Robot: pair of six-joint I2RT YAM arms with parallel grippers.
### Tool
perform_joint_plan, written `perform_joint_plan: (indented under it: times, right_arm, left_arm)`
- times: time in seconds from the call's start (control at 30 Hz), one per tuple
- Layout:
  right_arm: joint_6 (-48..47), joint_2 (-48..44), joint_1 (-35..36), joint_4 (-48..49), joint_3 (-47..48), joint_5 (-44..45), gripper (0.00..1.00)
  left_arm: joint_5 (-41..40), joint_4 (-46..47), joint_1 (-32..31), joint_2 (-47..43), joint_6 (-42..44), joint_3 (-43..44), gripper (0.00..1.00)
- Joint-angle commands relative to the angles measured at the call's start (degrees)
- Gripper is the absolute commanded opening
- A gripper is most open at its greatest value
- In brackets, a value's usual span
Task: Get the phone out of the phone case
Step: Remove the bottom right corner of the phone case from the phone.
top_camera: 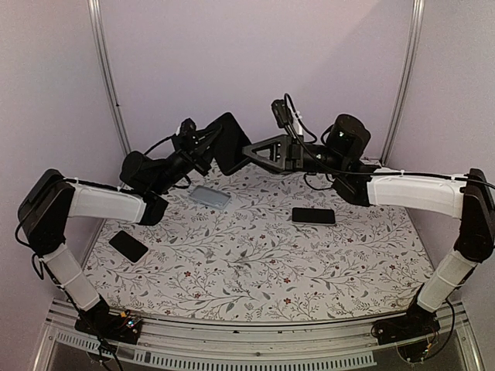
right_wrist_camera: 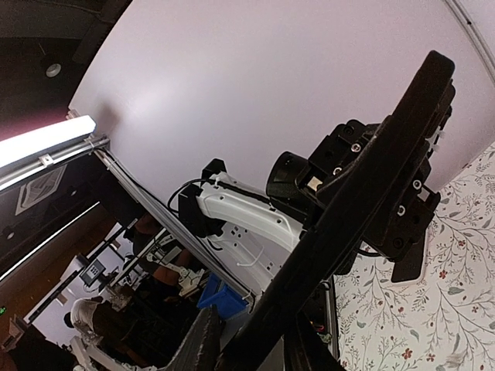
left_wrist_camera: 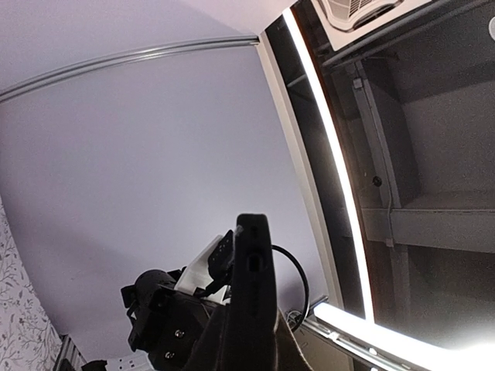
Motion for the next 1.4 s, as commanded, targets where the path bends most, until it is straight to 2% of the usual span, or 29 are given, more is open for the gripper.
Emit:
perform_joint_plan:
  times: [0.0,0.2,0.37,0.5,0.67,0.97,1.17,1.23,1.37]
  right_arm:
    - [-7.12,1.5,2.32,4.89,6.7,-2.62,0.14]
    - [-9.38,1.07,2.27,2.99,7.2,-2.23,0.14]
    - [-11.76,1.18,2.38,0.98,7.36,-3.11,0.14]
    - [-15.95,0.8,2.39,-4.04,8.76,-2.45,0.15]
    - [-20.35,-0.14,1.99,-8.69,9.19,-0.94,0.2]
    - [-24.13,-2.4,1.71,-12.84,8.15,1.43,0.38]
    - [-24.55,-3.59,1.53,-13.09,6.72,2.68,0.37]
    - [-24.39,-3.76,1.5,-13.08,6.44,2.97,0.33]
    - [-25.22,-4.04,1.44,-12.83,6.48,2.21,0.31]
  left_arm:
    - [6.66,-4.15,-4.01,2.94,-5.67,2.44,0.0]
    - [7.52,-4.57,-4.26,2.81,-6.5,3.29,0.0]
    - [11.53,-6.51,-5.67,4.34,-7.88,7.58,0.0]
    - [12.11,-6.97,-6.49,4.79,-8.7,8.2,0.0]
    - [11.79,-7.94,-6.5,3.76,-8.33,6.74,0.0]
    - [11.12,-12.69,-6.5,2.14,-5.79,5.24,0.0]
    - [11.3,-13.4,-6.43,2.43,-5.47,5.88,0.0]
    - [11.67,-13.73,-6.5,2.55,-5.51,6.14,0.0]
    - [12.0,-13.55,-6.5,3.03,-6.23,6.26,0.0]
